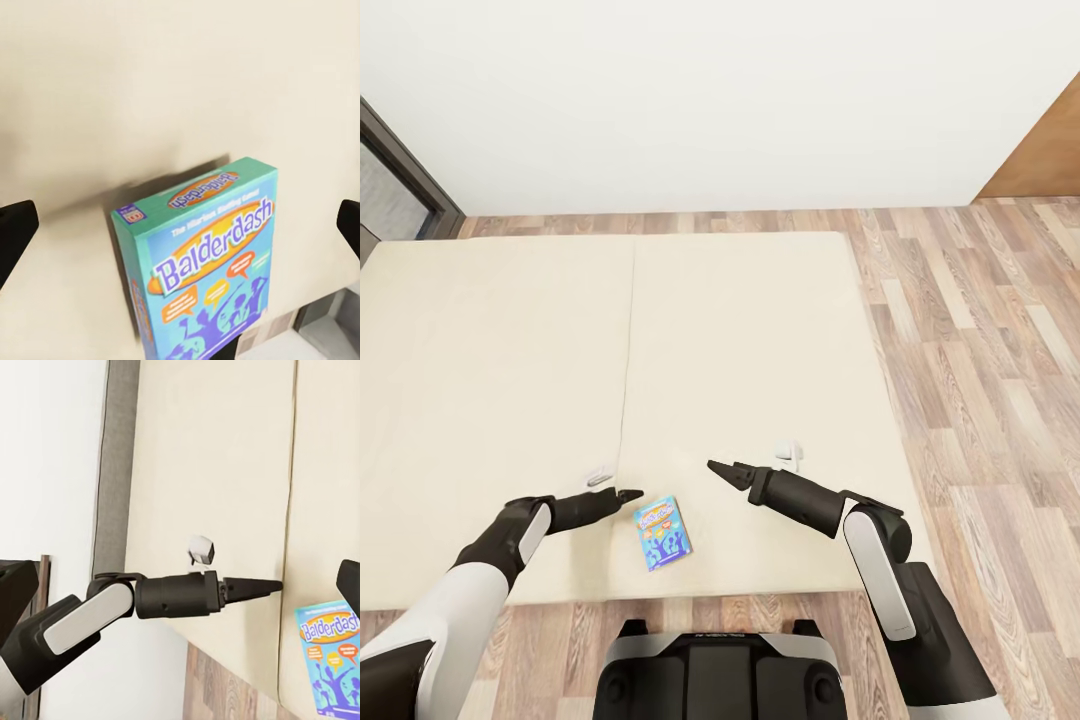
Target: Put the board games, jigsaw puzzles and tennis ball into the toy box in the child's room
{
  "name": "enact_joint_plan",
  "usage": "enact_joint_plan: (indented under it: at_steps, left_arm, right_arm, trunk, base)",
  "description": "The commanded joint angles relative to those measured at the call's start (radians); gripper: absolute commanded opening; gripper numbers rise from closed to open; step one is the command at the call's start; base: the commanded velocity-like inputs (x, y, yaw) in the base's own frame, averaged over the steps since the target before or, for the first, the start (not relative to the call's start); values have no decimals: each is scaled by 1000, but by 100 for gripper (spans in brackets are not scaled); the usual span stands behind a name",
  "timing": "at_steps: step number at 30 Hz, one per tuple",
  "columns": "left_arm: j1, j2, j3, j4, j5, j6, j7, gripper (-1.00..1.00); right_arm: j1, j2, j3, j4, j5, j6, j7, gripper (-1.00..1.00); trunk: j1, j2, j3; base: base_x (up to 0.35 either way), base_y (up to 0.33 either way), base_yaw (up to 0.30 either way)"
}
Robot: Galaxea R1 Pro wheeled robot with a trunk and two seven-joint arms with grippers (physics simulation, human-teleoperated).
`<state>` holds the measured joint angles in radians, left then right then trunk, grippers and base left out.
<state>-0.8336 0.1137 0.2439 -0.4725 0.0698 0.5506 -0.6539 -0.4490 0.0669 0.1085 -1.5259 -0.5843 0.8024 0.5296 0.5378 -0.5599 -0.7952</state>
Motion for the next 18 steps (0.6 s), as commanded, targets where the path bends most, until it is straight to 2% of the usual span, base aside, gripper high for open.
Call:
enact_joint_plan:
  at_steps: [1, 10, 18]
  left_arm:
    - [0, 0, 2, 0, 7, 10, -1, 100]
    - [1, -8, 2, 9, 8, 13, 6, 100]
    - [1, -15, 4, 63, 11, 9, 56, 100]
  right_arm:
    - [0, 1, -1, 0, -2, 6, 1, 100]
    - [0, 1, -1, 0, 0, 6, 1, 100]
    - [0, 1, 0, 0, 0, 6, 1, 100]
  trunk:
    - [0, -1, -1]
    - [0, -1, -7]
    - [0, -1, -13]
  base:
    - [0, 0, 0]
    - [0, 0, 0]
    - [0, 0, 0]
